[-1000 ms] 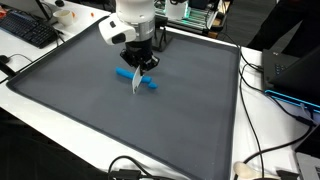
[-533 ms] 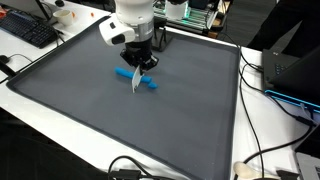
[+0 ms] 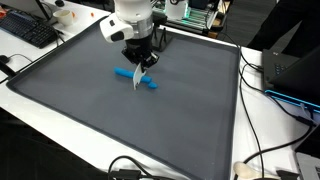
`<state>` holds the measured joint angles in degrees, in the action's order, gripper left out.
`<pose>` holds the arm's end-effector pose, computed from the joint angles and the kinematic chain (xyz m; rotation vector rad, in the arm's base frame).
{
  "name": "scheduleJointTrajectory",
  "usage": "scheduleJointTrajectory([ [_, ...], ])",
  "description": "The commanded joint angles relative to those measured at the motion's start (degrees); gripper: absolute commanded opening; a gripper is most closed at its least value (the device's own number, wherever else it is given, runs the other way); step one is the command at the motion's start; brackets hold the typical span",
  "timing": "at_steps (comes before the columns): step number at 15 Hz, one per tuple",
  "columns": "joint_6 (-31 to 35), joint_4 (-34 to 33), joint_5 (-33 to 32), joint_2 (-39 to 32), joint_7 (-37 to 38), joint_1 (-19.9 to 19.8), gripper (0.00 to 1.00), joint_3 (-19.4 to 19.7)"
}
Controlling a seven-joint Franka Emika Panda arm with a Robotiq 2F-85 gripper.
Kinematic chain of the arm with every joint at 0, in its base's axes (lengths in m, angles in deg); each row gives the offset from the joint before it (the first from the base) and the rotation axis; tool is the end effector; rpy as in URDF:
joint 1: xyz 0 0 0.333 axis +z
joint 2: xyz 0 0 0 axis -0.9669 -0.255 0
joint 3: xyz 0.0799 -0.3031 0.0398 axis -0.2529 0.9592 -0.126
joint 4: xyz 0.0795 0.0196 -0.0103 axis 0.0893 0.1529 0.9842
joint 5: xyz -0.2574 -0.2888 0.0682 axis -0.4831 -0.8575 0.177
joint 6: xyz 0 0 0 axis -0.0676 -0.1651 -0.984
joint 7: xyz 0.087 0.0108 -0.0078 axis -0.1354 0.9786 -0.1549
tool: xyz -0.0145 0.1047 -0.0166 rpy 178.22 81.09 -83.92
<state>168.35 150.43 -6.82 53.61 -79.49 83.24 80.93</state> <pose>0.6238 0.1054 0.2376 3.0713 0.2084 -0.1019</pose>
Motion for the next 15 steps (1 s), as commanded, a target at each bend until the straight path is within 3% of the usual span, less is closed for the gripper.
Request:
scheduleJointTrajectory([
  [1, -0.06, 2.72, 0.71, 1.62, -0.67, -0.64, 0.01, -0.43],
  [15, -1.79, 1.04, -2.70, 5.99, -0.71, -0.70, 0.01, 1.03],
])
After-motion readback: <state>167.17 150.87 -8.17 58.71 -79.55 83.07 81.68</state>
